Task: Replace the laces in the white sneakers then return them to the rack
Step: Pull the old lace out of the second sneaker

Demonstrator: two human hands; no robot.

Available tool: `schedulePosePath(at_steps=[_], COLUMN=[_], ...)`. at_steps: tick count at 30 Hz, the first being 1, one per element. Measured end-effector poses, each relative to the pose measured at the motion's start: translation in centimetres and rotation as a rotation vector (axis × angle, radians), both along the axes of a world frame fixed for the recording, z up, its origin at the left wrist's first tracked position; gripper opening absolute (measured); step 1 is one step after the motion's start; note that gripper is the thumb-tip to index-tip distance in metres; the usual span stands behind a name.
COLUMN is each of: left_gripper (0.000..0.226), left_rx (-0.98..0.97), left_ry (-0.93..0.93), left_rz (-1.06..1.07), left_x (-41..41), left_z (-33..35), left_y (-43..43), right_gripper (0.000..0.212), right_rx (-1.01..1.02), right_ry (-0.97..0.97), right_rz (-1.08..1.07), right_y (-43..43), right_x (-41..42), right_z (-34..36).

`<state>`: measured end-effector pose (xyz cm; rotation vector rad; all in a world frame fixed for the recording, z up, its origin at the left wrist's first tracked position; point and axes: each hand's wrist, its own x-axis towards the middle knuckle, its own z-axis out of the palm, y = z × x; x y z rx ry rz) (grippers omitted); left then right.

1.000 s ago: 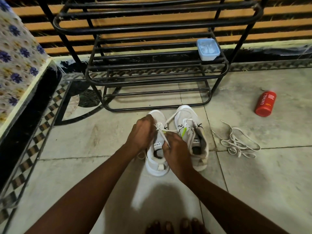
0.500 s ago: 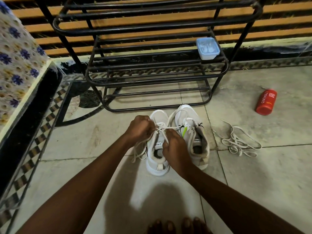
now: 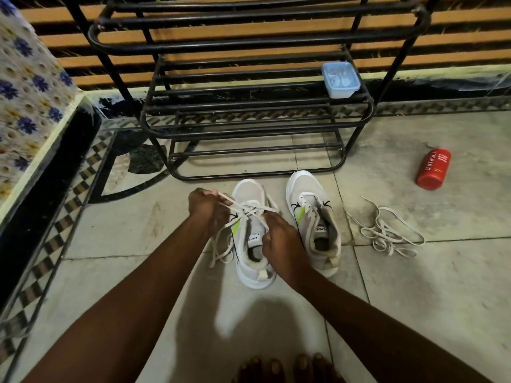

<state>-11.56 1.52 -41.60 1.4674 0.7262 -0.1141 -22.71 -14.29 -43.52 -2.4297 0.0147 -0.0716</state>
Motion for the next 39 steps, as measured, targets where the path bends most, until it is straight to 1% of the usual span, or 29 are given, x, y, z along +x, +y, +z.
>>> schedulePosePath(at_steps=[1, 2, 3, 4, 7, 9, 12, 13, 16, 18, 19, 22, 24, 26, 27, 28, 29, 31, 32, 34, 35, 36, 37, 38, 39], left_gripper=[0.022, 0.02, 0.023, 0.028, 0.029, 0.029, 0.023, 0.023, 0.018, 0.012, 0.012, 0.021, 0.024, 0.026, 0.026, 0.024, 0.022, 0.012, 0.02, 0.046, 0.053, 0.053, 0.049, 0.045, 0.041], left_rx=[-0.103, -0.158, -0.15, -0.101, 0.166, 0.328, 0.682, 0.755, 0.815, 0.963, 1.033, 1.214, 1.333, 1.44, 1.448, 1.408, 1.325, 1.017, 0.814, 0.403, 0.263, 0.194, 0.192, 0.251, 0.351], left_ry=[0.0, -0.009, -0.033, -0.077, -0.227, -0.266, -0.268, -0.257, -0.242, -0.212, -0.198, -0.173, -0.181, -0.215, -0.244, -0.274, -0.305, -0.364, -0.344, -0.265, -0.228, -0.209, -0.22, -0.26, -0.315], left_rz=[0.011, 0.002, -0.043, -0.12, -0.522, -0.769, -1.003, -1.033, -1.074, -1.143, -1.194, -1.31, -1.291, -1.16, -1.064, -0.961, -0.864, -0.653, -0.552, -0.401, -0.343, -0.3, -0.294, -0.33, -0.405], left_x=[-0.3, -0.7, -1.1, -1.5, -1.9, -1.7, -1.3, -1.2, -0.6, -0.2, -0.1, -0.3, -0.8, -1.0, -0.9, -0.7, -0.3, 0.3, 0.3, 0.4, 0.4, 0.4, 0.4, 0.4, 0.5], left_z=[0.3, 0.7, 1.2, 1.6, 2.0, 2.0, 1.9, 1.9, 1.7, 1.9, 2.0, 2.0, 1.8, 1.8, 1.8, 1.9, 1.9, 1.9, 1.9, 1.8, 1.5, 1.2, 1.1, 1.1, 1.1], left_y=[-0.3, -0.8, -1.3, -1.5, -1.1, -0.7, -1.0, -1.2, -1.8, -2.3, -2.6, -3.2, -3.2, -2.6, -2.2, -1.8, -1.3, -0.3, -0.2, -0.6, -1.0, -1.2, -1.1, -1.0, -0.4], right_gripper=[0.053, 0.056, 0.057, 0.058, 0.057, 0.056, 0.056, 0.055, 0.055, 0.057, 0.058, 0.059, 0.059, 0.058, 0.056, 0.054, 0.052, 0.05, 0.051, 0.054, 0.054, 0.055, 0.056, 0.057, 0.058], right_rx=[-0.001, 0.002, 0.004, 0.005, 0.006, 0.007, 0.007, 0.007, 0.021, 0.013, 0.011, 0.013, 0.006, -0.015, -0.023, -0.03, -0.039, -0.049, -0.048, -0.043, -0.044, -0.045, -0.042, -0.041, -0.039], right_ry=[0.007, 0.018, 0.025, 0.029, 0.036, 0.037, 0.036, 0.036, 0.022, 0.018, 0.021, 0.031, 0.038, 0.049, 0.057, 0.063, 0.066, 0.064, 0.061, 0.05, 0.049, 0.052, 0.058, 0.064, 0.071], right_rz=[-0.005, -0.013, -0.022, -0.027, -0.038, -0.035, -0.033, -0.036, -0.034, -0.01, 0.001, -0.004, -0.014, -0.018, -0.021, -0.026, -0.03, -0.031, -0.029, -0.039, -0.05, -0.062, -0.072, -0.08, -0.088], right_y=[0.1, 0.2, 0.2, 0.3, 0.2, 0.3, 0.3, 0.3, 0.3, 0.2, 0.2, 0.2, 0.2, 0.2, 0.3, 0.3, 0.4, 0.4, 0.4, 0.5, 0.5, 0.5, 0.6, 0.7, 0.8], right_x=[0.1, 0.1, 0.1, 0.2, 0.2, 0.2, 0.3, 0.3, 0.4, 0.6, 0.7, 0.7, 0.5, 0.4, 0.3, 0.3, 0.3, 0.3, 0.2, 0.2, 0.2, 0.2, 0.2, 0.2, 0.1], right_z=[-0.1, -0.1, -0.1, -0.2, -0.2, -0.1, 0.0, 0.0, 0.1, 0.3, 0.3, 0.4, 0.4, 0.2, 0.3, 0.3, 0.3, 0.4, 0.4, 0.4, 0.4, 0.4, 0.3, 0.3, 0.3])
